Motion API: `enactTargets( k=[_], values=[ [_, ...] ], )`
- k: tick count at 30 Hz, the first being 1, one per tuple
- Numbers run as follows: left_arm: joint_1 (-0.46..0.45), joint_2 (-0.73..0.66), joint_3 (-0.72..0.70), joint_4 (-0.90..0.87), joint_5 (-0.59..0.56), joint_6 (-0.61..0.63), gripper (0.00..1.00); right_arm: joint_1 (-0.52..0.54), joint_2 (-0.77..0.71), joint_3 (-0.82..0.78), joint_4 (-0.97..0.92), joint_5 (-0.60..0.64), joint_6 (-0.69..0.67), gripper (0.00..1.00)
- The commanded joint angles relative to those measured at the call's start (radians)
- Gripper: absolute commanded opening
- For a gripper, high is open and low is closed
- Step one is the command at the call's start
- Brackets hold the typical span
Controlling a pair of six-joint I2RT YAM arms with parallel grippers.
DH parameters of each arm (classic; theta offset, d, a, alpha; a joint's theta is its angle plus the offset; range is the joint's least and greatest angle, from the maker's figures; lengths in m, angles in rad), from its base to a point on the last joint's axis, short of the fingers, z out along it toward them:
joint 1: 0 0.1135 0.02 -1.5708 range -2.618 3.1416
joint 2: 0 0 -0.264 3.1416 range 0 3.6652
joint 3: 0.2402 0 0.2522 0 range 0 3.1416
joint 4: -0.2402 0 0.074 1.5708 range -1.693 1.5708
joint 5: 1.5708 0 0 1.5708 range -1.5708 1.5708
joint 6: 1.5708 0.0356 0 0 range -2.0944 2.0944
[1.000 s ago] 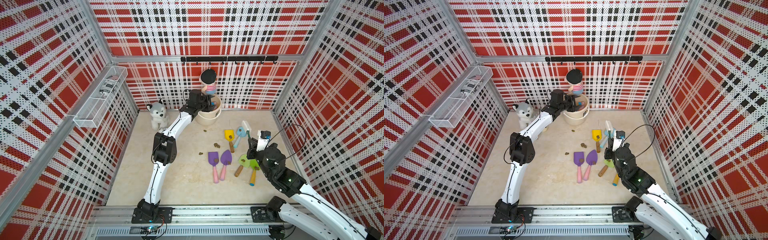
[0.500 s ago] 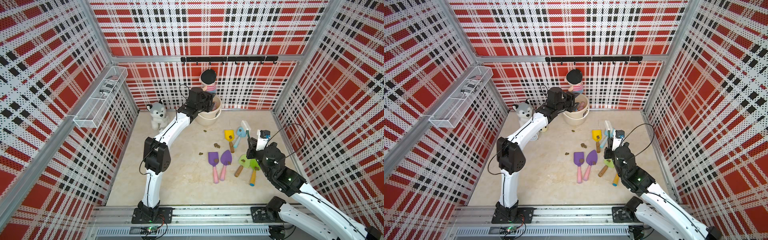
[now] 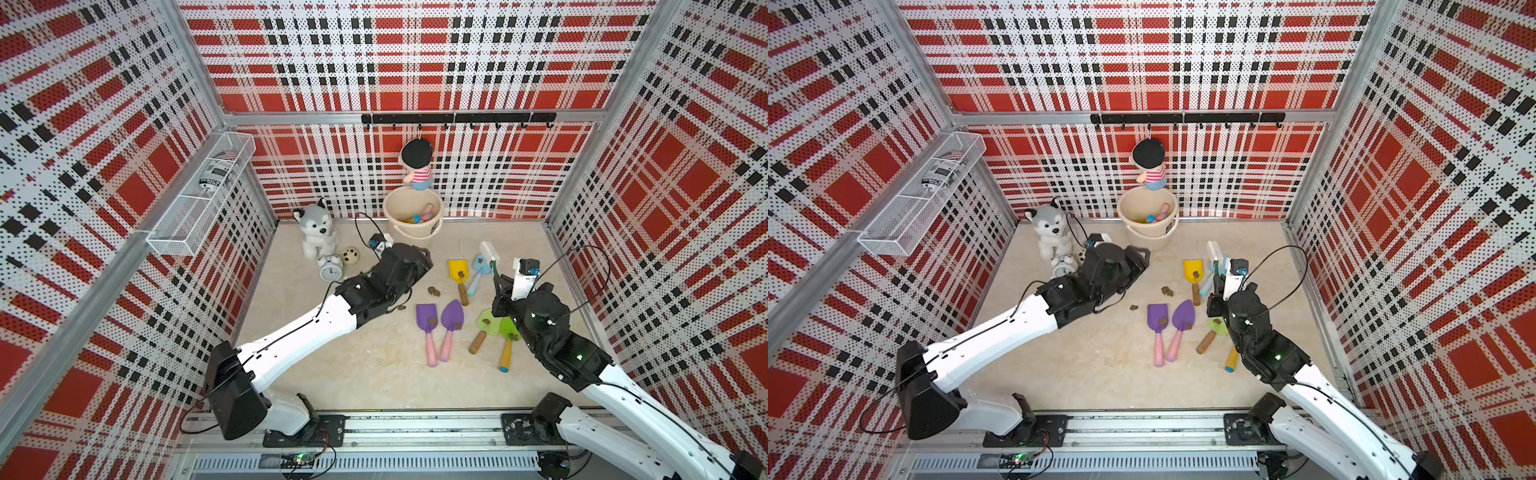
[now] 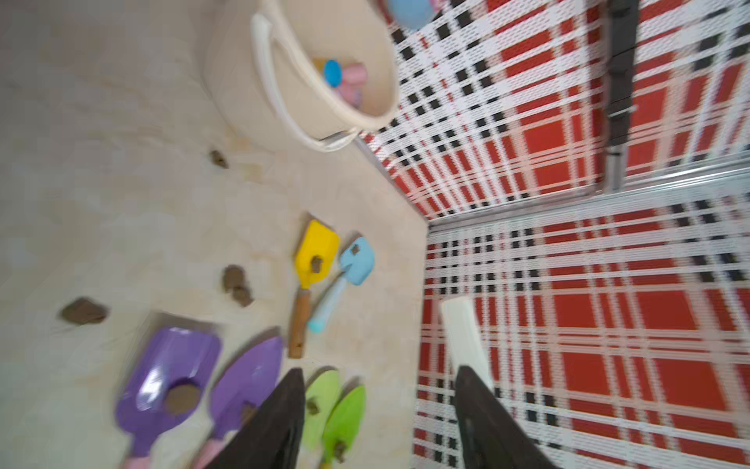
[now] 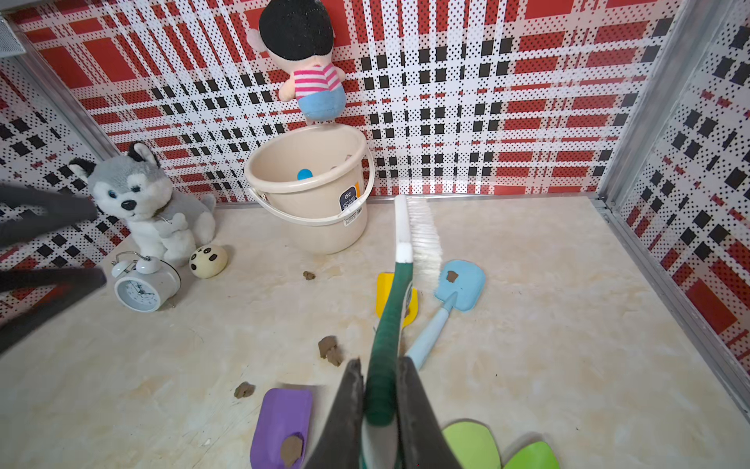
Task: Brush the soil off the hand trowel and place it into the bucket
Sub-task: Place the hand trowel in the bucket, then pick up the hand trowel from the center of the board.
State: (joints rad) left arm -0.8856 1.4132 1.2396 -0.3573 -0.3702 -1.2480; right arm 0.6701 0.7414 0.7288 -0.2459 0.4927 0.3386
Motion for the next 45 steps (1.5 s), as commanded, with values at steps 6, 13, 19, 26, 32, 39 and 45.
enactTargets(
  k=[6,13,19,26,32,39,45],
  values=[
    [-0.187,0.043,-0.147,-0.136,-0.044,0.004,0.61,-0.012,-0.025,0.033,-0.038,-0.133,0.065,0.00],
    [-0.246,0.182,-0.156,-0.141,-0.039,0.045,0.62,-0.304,-0.004,0.007,-0.002,-0.661,0.262,0.00],
    [-0.256,0.275,-0.167,-0.152,-0.029,0.085,0.64,-0.528,0.001,-0.050,0.059,-0.944,0.413,0.00],
    [-0.260,0.378,-0.155,-0.147,-0.021,0.110,0.63,-0.536,0.003,-0.060,0.020,-0.886,0.400,0.00],
    [-0.261,0.435,-0.142,-0.126,0.007,0.126,0.56,-0.536,-0.002,-0.047,-0.011,-0.853,0.376,0.00],
    [-0.266,0.456,-0.145,-0.144,0.040,0.134,0.49,-0.537,-0.007,-0.047,-0.026,-0.833,0.375,0.00],
    [-0.289,0.433,-0.157,-0.160,0.074,0.161,0.45,-0.537,-0.001,-0.048,-0.023,-0.827,0.382,0.00]
  ],
)
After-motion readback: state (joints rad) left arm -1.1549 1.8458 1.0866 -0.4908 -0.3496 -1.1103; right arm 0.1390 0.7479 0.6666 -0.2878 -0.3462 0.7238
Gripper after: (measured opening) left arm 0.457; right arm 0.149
